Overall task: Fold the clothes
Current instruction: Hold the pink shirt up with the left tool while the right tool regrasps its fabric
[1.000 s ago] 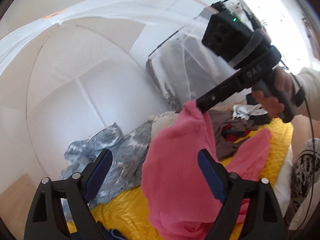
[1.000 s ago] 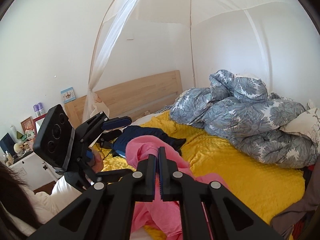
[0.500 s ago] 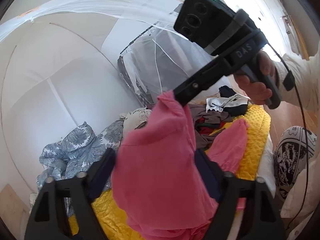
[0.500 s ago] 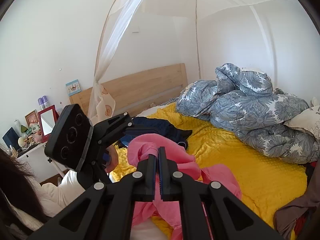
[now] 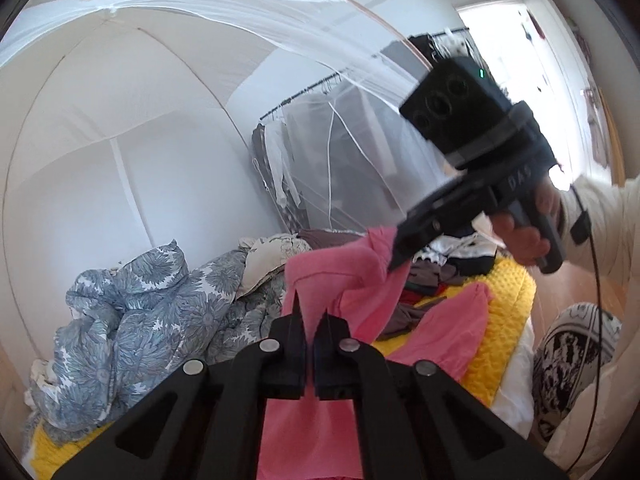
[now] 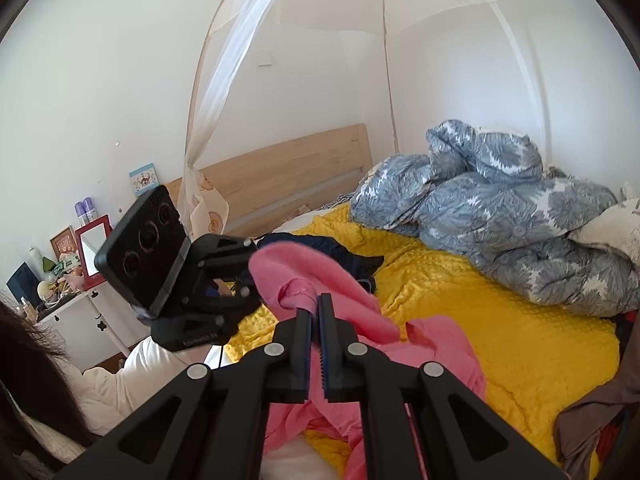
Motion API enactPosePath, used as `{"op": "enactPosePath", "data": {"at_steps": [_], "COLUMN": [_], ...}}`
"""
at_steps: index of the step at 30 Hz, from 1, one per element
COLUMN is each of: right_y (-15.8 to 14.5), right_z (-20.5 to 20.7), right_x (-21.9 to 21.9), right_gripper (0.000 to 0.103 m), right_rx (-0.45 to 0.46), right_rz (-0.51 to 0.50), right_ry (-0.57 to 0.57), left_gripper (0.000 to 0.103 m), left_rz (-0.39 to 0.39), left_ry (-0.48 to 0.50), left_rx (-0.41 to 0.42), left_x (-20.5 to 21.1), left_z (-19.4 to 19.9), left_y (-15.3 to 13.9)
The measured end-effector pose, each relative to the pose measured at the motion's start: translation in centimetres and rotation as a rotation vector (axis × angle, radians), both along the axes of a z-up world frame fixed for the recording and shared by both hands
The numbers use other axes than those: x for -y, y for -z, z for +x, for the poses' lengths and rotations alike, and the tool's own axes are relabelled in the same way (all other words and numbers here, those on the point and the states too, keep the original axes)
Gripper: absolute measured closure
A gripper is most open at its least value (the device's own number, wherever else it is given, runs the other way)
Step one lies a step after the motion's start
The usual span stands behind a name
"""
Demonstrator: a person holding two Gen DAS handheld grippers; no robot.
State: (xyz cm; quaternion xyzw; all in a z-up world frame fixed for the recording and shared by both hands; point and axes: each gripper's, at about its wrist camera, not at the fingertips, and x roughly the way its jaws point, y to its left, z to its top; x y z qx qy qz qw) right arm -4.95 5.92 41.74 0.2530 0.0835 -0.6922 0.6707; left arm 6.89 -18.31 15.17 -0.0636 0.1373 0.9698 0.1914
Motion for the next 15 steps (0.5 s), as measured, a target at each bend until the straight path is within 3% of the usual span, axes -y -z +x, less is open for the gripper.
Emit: {"op": "enactPosePath", "data": {"at_steps": [2, 3, 9, 15], "right_y": [0.5, 0.8, 3.8, 10.8], "right_z": [-0.7, -1.1, -6.6, -12.1], "right_x": [-0.4, -0.9, -4.1, -1.4], "right_gripper": [0.019, 0.015, 0.015, 0.015], "right_rx": [-0.004, -0.005, 0.114, 0.287], "right_rz": [-0.005, -0.023, -0.122, -0.006], "right_ry": [0.035, 0.052, 0.155, 0.199], "left_gripper": [0.102, 0.101, 0.102, 0.101], "left_rz": [0.047, 0.07, 0.147, 0.179], "left_ry": [0.006, 0.004, 0.0, 0.079], "left_rx": [0.002, 0.004, 0.046, 0.047], "left_x": [1.0, 1.5, 3.4, 2.1], "left_z": [0.5, 0.8, 4.3, 9.8], "left_y": [0.0, 0.0, 1.3, 3.5]}}
